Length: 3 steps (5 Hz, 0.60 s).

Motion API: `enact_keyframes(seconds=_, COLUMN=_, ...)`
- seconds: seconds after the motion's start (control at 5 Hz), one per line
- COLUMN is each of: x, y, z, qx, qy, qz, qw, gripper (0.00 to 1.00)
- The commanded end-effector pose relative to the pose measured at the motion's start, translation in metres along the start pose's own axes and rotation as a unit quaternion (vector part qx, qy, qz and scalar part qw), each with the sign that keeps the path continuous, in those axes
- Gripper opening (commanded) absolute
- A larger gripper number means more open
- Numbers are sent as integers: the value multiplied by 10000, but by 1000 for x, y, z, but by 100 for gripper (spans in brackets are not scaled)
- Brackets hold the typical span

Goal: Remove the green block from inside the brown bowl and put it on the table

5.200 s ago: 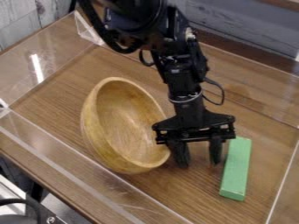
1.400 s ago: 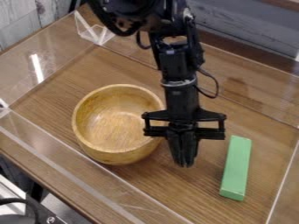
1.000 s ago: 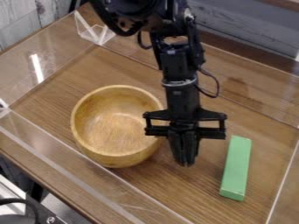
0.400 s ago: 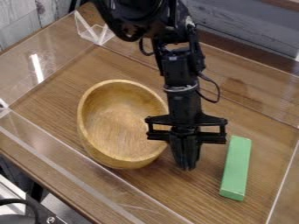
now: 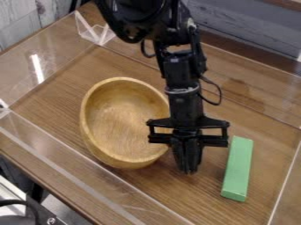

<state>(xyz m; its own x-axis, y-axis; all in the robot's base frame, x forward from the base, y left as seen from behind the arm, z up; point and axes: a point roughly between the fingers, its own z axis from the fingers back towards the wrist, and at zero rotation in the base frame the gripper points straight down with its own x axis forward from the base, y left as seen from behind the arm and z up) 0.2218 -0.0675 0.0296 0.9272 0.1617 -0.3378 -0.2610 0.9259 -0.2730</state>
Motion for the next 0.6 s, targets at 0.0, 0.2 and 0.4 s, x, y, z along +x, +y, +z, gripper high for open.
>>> enact_keyframes(seconds=0.0, x=2, y=-2, z=7, qx=-42, qy=-51, qz=-110, qw=9999, gripper=0)
enact_keyframes(seconds=0.2, x=-1, y=0, z=8, qx=-50, qy=54, qz=-102, qw=9999, gripper=0)
enact_keyframes(seconds=0.4, x=-4, y=1, z=10, qx=-46, qy=162, qz=-98, qw=9998, gripper=0)
